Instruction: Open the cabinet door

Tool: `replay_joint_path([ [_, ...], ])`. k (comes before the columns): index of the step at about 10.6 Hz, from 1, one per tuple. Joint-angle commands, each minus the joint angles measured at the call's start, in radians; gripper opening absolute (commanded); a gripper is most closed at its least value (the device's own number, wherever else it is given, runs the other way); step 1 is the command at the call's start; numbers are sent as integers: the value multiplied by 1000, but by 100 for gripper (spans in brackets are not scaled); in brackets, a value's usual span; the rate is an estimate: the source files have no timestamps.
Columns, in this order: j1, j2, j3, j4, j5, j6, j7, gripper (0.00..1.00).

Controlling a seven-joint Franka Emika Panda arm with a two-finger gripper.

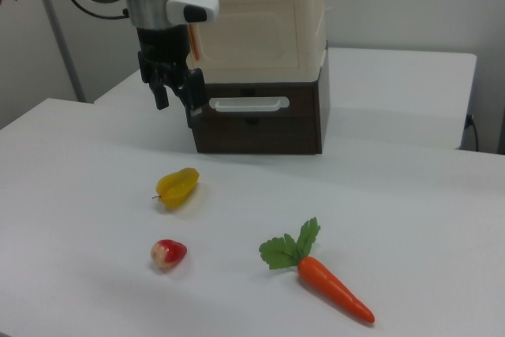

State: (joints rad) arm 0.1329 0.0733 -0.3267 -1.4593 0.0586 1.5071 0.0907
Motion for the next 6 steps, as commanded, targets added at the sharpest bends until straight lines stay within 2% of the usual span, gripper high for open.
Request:
replay_joint_path([
  [1,-7,-52,49,-102,6,51,-9,100],
  [3,-7,-44,49,-102,52,54,-12,100],
  [6,-9,-43,49,-121,56,145,-11,100],
])
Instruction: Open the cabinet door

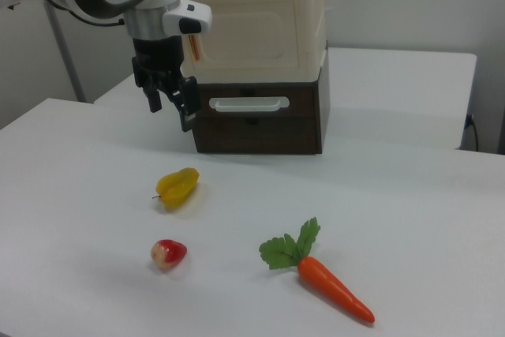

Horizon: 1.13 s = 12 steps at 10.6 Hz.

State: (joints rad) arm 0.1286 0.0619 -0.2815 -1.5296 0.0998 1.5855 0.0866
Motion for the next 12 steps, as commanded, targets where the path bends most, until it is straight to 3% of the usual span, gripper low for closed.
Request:
replay_joint_path([
  [1,-4,-27,4,-50,15,67,-7,100],
  [4,17,1,4,-49,41,127,-10,100],
  [9,68,73,64,-46,44,560,-60,100],
  [12,71,137,135,-41,46,816,-110,100],
])
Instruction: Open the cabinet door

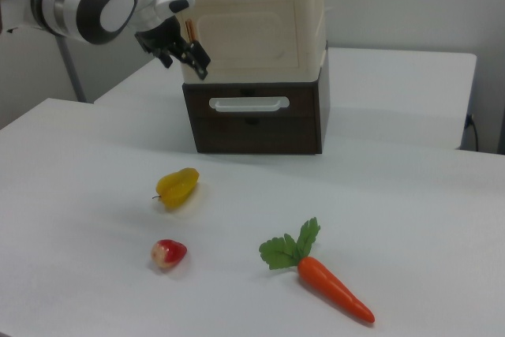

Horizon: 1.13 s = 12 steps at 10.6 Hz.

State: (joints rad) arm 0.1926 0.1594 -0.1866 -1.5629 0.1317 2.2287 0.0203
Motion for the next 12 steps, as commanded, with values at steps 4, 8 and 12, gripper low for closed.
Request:
replay_joint_path([
  [4,48,152,62,85,0,313,-39,100],
  [8,77,235,49,153,-38,477,-43,97],
  [12,77,302,35,210,-40,546,-39,63],
])
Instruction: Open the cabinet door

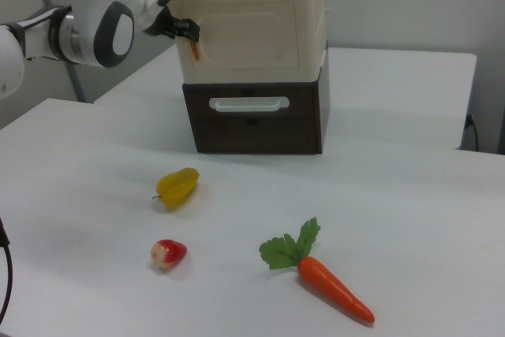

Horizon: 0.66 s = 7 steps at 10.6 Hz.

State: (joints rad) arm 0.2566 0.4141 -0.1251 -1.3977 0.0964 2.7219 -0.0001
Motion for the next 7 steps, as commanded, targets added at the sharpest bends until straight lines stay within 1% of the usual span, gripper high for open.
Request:
replay_joint_path([
  [1,13,49,-27,45,-4,64,-17,62],
  [3,12,51,-27,63,-4,64,-18,44],
  [4,12,51,-27,63,-6,64,-18,39],
  [6,13,49,-27,62,-6,64,-20,5],
  [7,13,43,-27,57,-6,62,-23,0],
])
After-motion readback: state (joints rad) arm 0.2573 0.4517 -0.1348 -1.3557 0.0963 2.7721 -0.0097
